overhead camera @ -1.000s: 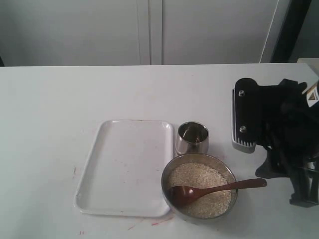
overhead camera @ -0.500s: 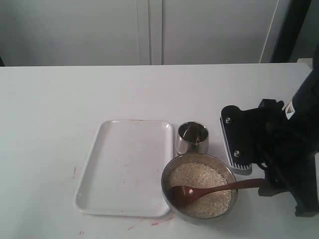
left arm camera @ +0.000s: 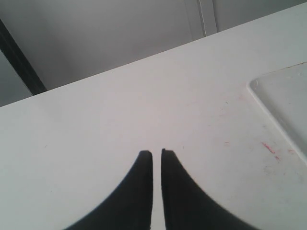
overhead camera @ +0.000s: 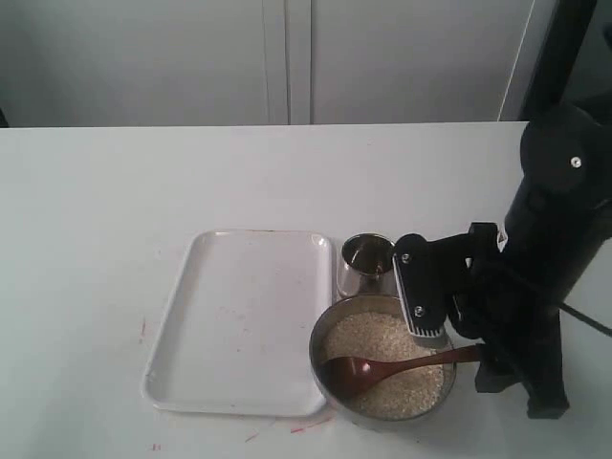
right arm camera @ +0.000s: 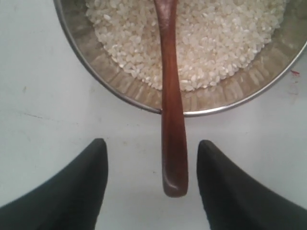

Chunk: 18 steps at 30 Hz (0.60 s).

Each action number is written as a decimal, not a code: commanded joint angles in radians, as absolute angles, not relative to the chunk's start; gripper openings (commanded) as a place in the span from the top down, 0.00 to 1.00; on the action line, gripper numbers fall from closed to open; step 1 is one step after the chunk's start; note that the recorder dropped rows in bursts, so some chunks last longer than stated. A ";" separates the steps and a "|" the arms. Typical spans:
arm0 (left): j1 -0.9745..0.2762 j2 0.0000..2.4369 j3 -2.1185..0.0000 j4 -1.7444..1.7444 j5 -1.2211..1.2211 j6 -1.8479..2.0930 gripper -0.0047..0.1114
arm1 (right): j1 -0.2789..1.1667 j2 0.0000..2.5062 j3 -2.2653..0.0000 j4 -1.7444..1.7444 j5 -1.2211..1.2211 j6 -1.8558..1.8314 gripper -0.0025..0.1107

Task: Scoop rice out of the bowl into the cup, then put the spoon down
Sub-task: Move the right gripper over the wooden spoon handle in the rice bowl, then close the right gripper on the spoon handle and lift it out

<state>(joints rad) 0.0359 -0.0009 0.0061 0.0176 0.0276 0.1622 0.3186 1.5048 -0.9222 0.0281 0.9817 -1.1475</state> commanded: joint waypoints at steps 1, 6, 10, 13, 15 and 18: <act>0.033 0.000 0.000 0.009 0.022 0.161 0.84 | 0.319 1.541 -0.917 0.030 0.956 -1.158 0.51; 0.033 0.000 0.000 0.009 0.022 0.161 0.84 | 0.319 1.581 -0.917 0.024 0.935 -1.156 0.51; 0.033 0.000 0.000 0.009 0.022 0.161 0.84 | 0.319 1.604 -0.917 0.024 0.933 -1.156 0.51; 0.033 0.000 0.000 0.009 0.022 0.161 0.84 | 0.319 1.612 -0.917 0.024 0.933 -1.156 0.53; 0.033 0.000 0.000 0.009 0.022 0.161 0.84 | 0.319 1.618 -0.917 0.024 0.929 -1.156 0.55; 0.033 0.000 0.000 0.009 0.022 0.161 0.84 | 0.319 1.619 -0.917 0.024 0.925 -1.156 0.58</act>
